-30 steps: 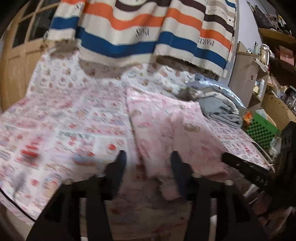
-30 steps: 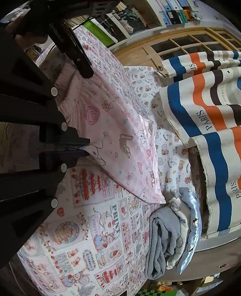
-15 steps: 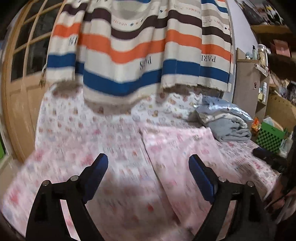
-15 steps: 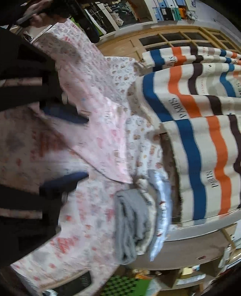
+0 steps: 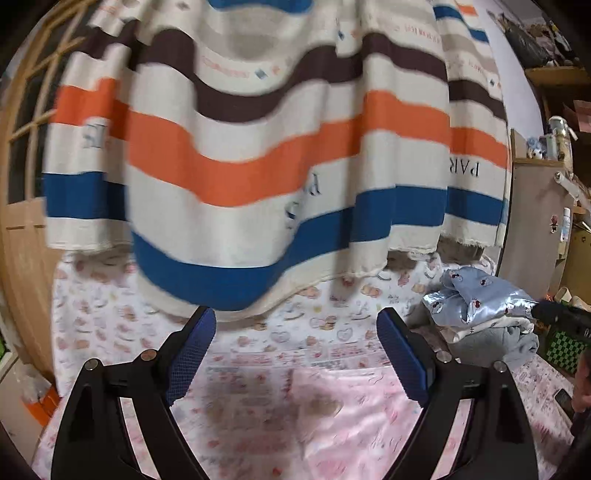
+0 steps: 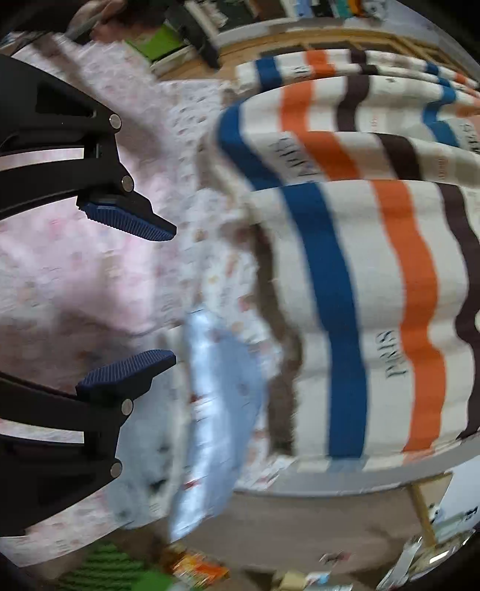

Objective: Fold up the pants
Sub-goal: 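Lower both open grippers toward the folded pink pants edge, then close both grippers on the end of the folded pink pants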

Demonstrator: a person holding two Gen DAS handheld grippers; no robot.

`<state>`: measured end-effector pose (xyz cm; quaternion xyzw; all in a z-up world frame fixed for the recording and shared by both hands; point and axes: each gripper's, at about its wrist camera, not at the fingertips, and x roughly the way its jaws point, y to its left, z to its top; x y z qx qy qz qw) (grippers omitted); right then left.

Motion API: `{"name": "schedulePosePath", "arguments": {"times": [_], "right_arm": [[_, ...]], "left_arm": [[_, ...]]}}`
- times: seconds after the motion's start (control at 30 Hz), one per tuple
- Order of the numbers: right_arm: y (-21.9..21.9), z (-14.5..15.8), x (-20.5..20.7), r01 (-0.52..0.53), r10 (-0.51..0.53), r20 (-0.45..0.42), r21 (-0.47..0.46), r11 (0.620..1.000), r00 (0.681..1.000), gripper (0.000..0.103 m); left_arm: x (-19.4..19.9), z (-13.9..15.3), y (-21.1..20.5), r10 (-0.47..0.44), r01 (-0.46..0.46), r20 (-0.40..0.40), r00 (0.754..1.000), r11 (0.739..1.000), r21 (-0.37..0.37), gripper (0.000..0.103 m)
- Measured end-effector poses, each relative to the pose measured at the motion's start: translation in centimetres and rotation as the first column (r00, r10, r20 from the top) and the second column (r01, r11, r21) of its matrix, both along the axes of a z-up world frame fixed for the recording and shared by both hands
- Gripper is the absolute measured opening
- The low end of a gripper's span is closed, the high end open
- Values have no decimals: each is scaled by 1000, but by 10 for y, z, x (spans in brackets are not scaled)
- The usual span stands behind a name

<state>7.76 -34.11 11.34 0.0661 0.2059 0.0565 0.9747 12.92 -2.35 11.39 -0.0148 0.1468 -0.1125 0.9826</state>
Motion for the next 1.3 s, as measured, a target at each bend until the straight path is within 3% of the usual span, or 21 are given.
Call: {"name": "schedulePosePath", "arguments": {"times": [0.17,0.33,0.4,0.5,0.6,0.73,0.77,0.8,0.83,0.87,0.9,0.97,1.1,1.3], "right_arm": [[3,-11,49,-62,59,-78,-44,997,995,63],[-6,-60,82,-57,45,-227,-45,997,973,59],[-10,-82,96,-55,43,-299,-31,998,953,51],[-13,-108,113,-58,35,-390,-49,997,920,47],[-15,-125,123,-53,22,-428,-60,997,904,47],[-12,-138,131,-57,16,-456,-75,996,890,45],[-12,-141,133,-60,22,-459,-69,996,888,34],[-12,-142,134,-63,28,-460,-60,996,888,17],[-12,-143,134,-64,38,-454,-43,997,890,10],[-13,-142,133,-62,42,-436,-31,998,899,5],[-13,-139,132,-59,42,-407,-29,998,912,4],[-8,-130,128,-63,41,-336,-55,996,941,3],[6,-110,135,-69,25,-303,-135,988,953,3],[10,-111,152,-22,-37,-316,-180,983,948,3]], "left_arm": [[34,-10,-24,-32,34,-57,998,999,39,88],[64,-42,-22,-14,20,-116,993,998,53,86],[82,-58,-19,-29,35,-181,983,999,34,77],[106,-84,-15,-91,88,-288,953,996,-25,68],[125,-107,-15,-162,147,-407,899,987,-70,61],[131,-126,-18,-193,168,-477,858,981,-94,61],[131,-128,-19,-193,170,-483,854,981,-92,56],[131,-129,-21,-196,173,-487,851,981,-91,40],[130,-130,-23,-200,181,-492,847,980,-88,27],[130,-131,-24,-206,190,-498,843,978,-82,1],[130,-130,-25,-209,195,-494,844,978,-80,2],[126,-125,-24,-186,175,-456,870,982,-67,2],[125,-114,-18,-145,140,-394,908,989,-43,2],[138,-123,-15,-111,117,-419,901,993,-12,2]]}}
